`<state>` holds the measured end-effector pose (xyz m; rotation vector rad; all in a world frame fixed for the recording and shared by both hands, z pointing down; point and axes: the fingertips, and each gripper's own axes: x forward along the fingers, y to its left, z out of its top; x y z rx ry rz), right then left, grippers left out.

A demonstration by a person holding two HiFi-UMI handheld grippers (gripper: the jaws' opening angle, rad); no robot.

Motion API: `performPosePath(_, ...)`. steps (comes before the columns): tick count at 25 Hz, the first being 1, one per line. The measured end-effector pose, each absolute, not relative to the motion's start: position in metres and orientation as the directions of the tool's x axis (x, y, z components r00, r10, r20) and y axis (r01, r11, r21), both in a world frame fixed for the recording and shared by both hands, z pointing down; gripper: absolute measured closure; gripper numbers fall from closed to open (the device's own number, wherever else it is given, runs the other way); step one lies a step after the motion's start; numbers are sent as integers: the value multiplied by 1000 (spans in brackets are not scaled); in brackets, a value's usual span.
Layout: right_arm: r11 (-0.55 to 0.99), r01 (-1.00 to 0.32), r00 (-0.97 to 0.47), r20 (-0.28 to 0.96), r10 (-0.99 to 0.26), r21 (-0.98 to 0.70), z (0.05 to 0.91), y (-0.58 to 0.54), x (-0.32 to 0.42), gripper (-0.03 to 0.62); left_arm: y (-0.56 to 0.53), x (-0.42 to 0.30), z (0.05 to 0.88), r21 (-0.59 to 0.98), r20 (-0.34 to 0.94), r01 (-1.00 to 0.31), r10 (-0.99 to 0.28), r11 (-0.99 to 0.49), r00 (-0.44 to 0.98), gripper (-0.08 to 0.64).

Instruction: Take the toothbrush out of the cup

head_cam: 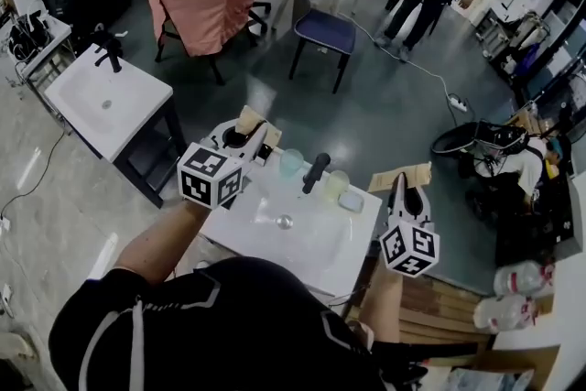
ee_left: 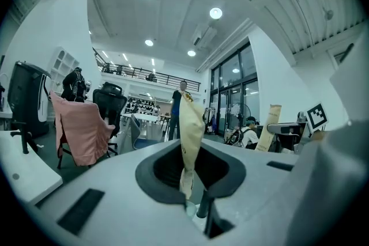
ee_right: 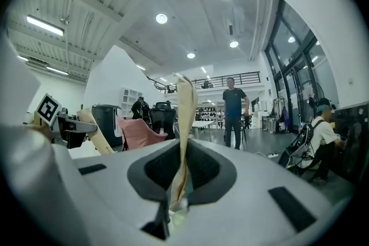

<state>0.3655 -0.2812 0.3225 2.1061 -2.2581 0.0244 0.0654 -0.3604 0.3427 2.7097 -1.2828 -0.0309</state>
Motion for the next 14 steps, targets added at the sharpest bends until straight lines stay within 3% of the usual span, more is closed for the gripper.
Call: performPosePath(14,79,-996,-77,55,-996,33,318,-292,357,561,-369,63,337,132,33,-762,-765,-634,643,526)
